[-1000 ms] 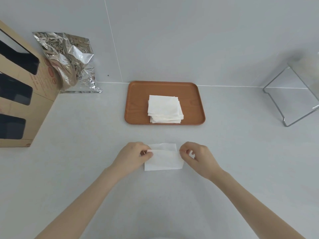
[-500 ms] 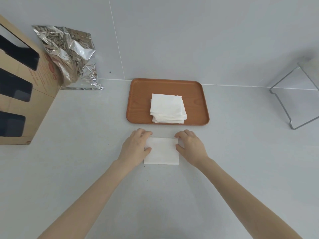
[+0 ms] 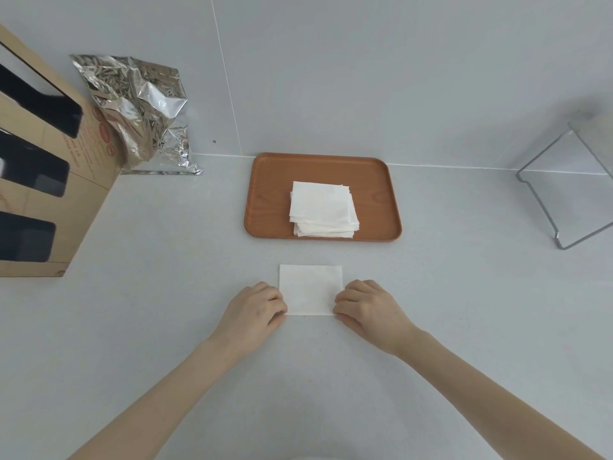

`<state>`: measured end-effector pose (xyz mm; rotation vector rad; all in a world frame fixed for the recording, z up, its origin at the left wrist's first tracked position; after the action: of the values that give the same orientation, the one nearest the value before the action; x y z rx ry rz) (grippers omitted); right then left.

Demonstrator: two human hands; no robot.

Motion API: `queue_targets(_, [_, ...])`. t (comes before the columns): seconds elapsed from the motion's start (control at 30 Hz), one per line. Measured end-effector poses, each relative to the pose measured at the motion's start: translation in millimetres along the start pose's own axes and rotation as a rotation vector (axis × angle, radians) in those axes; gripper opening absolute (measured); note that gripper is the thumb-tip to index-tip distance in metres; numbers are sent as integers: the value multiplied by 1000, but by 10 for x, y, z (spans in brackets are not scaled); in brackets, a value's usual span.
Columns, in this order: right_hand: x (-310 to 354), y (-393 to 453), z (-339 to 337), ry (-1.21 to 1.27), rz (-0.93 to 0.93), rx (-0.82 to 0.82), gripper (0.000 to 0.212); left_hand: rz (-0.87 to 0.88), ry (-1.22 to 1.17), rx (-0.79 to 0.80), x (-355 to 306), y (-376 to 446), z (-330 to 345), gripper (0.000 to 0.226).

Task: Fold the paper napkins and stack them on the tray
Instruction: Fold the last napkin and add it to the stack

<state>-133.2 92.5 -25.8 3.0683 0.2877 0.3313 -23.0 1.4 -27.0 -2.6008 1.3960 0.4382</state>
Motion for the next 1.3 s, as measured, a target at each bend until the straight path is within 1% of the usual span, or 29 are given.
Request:
queue_targets(0.07, [1, 12, -5, -4, 11, -20, 7, -9, -6, -27, 17, 9, 7, 18])
queue_targets(0.13, [-10, 31, -1, 21, 33, -11, 10, -27, 5, 3, 26, 37, 23, 14])
queue_targets(0.2, [-37, 59, -26, 108, 77, -3, 8, -22, -6, 51, -6, 87, 34, 13])
queue_targets(0.27, [-110, 79, -126, 226, 166, -63, 10, -86, -151, 137, 21, 189, -6, 6])
queue_targets(0.33, [-236, 86, -266, 370, 279, -143, 8, -213, -386, 247, 113, 301, -51, 6])
queue_targets(0.4, [-372, 109, -414, 537, 379, -196, 9, -251, -548, 289, 115, 421, -147, 5])
queue_targets(0.47, [-469, 161, -551, 677, 438, -209, 12, -253, -651, 313, 83, 524, -251, 11])
queue_targets(0.57, [-623, 270, -760, 795, 467, -237, 9, -252, -726, 286, 75, 720, -427, 7])
queue_targets(0.7, [-873, 443, -983, 979, 489, -328, 9, -275, -894, 281, 137, 1052, -610, 5])
queue_targets(0.77, [-1027, 552, -1048, 1005, 501, -355, 9, -288, -896, 284, 164, 1251, -672, 12])
queue_targets(0.83, [-1208, 667, -1046, 1035, 525, -377, 9, -311, -867, 274, 226, 1474, -700, 13])
queue_targets(0.93, [-1459, 799, -883, 1082, 594, -379, 9, -368, -853, 288, 346, 1746, -630, 14])
queue_targets(1.0, [-1607, 881, -723, 1091, 643, -362, 9, -402, -832, 269, 421, 1905, -552, 16])
queue_targets(1.17, [-1922, 972, -482, 1005, 742, -410, 15, -428, -693, 184, 541, 2162, -377, 9])
queue_targets(1.3, [-2005, 972, -401, 943, 748, -414, 19, -410, -615, 160, 528, 2194, -309, 9])
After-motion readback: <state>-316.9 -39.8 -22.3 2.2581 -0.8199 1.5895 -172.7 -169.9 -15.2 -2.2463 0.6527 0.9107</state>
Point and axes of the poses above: each hand's wrist, its own y-axis towards the middle knuckle, its own z-axis out of the palm, x = y × z, the point moved 9 cm from there along y, towards the middle knuckle, and after that the axes turned 10 degrees about -z, right-handed, at the moved point
